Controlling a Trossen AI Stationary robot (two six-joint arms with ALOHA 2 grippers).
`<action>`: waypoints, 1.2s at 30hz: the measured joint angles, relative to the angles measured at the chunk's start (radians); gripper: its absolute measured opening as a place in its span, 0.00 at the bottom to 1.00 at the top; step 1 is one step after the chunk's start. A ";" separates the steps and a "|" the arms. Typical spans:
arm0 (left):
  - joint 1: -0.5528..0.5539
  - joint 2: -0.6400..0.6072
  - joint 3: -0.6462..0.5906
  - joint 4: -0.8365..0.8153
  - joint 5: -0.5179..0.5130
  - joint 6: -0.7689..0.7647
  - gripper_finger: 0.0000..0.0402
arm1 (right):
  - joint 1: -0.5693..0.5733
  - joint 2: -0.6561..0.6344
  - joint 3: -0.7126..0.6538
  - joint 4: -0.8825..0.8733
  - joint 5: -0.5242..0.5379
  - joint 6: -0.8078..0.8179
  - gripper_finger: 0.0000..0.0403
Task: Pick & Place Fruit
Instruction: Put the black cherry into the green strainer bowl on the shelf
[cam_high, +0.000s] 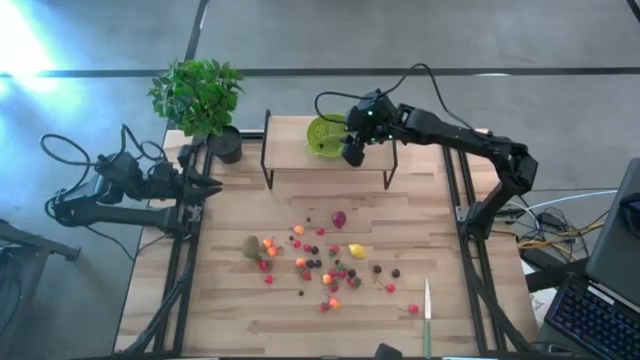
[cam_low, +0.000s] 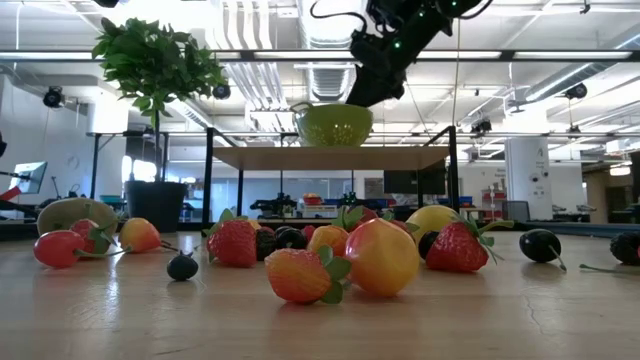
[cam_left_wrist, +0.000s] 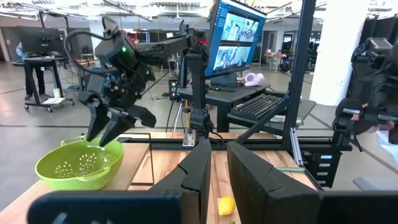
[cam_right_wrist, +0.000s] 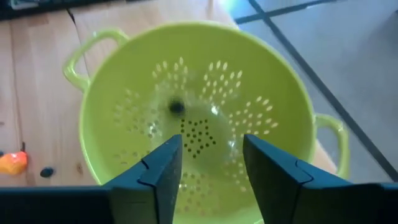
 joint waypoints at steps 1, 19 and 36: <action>0.000 0.000 0.000 0.000 0.000 0.000 0.16 | 0.000 -0.001 0.010 0.000 0.000 0.000 0.43; 0.000 0.000 0.000 0.000 0.000 0.000 0.16 | 0.204 -0.007 0.175 -0.292 -0.096 -0.017 0.39; 0.001 0.000 0.000 0.000 0.000 0.000 0.16 | 0.701 -0.007 0.093 -0.538 -0.025 0.337 0.20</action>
